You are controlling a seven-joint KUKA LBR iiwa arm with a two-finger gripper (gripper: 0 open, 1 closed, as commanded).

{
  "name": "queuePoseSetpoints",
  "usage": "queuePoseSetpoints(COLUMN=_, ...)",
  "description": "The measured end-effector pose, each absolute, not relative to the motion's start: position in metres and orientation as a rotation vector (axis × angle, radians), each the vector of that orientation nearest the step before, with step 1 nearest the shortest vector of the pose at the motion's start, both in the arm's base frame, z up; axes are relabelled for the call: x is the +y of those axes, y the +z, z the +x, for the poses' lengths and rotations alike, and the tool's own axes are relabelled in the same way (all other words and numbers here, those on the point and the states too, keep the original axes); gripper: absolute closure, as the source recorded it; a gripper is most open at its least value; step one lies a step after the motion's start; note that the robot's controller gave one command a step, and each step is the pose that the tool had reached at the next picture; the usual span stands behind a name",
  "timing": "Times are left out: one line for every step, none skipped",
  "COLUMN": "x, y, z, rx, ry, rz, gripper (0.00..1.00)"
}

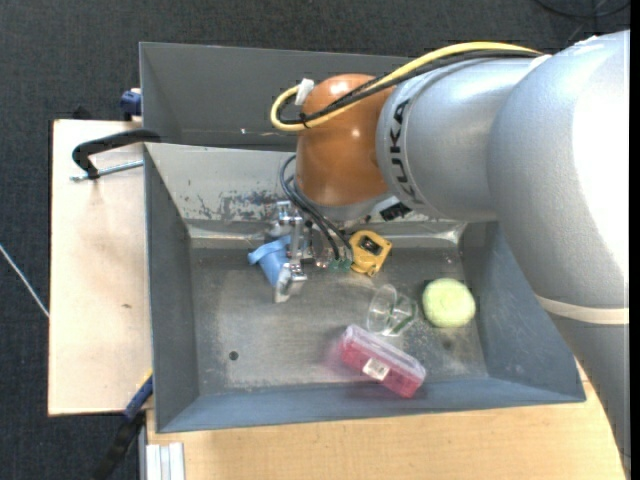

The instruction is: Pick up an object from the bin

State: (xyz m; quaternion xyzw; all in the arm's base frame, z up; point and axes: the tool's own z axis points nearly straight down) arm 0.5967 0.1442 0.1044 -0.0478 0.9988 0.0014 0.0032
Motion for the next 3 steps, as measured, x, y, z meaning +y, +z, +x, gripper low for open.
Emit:
queuePoseSetpoints(x=0.144, y=0.112, z=0.596, rx=3.136, ry=0.003, rz=-0.150, gripper=1.00)
queuePoseSetpoints(x=0.144, y=0.128, z=0.596, rx=3.136, ry=0.003, rz=-0.150, gripper=1.00)
queuePoseSetpoints(x=0.145, y=0.139, z=0.597, rx=3.131, ry=0.005, rz=-0.150, gripper=1.00)
